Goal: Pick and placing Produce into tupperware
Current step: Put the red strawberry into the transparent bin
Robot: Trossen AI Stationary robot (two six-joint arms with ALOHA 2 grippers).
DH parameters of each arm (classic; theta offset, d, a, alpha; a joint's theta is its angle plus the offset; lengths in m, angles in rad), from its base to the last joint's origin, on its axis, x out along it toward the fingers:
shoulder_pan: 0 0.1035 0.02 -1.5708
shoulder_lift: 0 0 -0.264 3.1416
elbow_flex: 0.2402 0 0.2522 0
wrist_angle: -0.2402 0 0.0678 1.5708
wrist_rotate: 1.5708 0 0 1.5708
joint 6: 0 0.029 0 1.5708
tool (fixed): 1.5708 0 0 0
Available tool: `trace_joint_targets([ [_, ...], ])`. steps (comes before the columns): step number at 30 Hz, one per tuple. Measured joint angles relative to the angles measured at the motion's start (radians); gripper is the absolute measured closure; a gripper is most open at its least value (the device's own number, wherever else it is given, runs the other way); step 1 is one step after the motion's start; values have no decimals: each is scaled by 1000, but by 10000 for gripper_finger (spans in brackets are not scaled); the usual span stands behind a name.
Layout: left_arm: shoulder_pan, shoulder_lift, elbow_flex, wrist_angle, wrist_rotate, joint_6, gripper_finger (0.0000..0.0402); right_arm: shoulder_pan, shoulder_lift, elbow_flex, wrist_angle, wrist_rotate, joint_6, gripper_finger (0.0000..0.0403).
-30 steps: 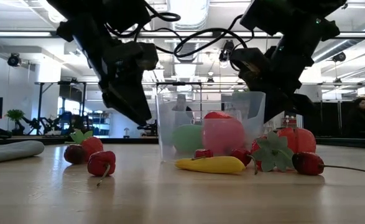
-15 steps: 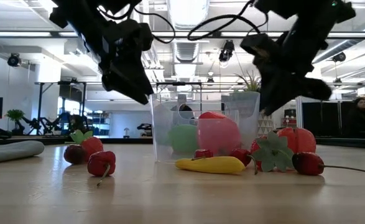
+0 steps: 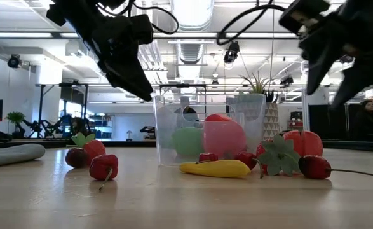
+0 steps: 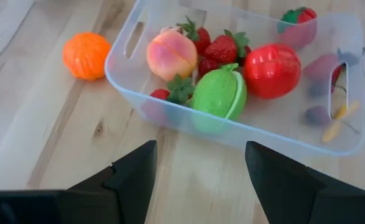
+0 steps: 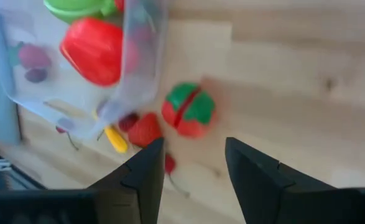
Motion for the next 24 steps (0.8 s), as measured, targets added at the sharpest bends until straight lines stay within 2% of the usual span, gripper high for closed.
trace_joint_targets([
  [7,-15,0,0,0,0,71,172,85,36,1,10,85,189,228],
  [18,-14,0,0,5,0,102,172,79,136,42,15,84,312,135],
  [24,-14,0,0,-4,0,120,172,56,195,75,13,80,375,115],
])
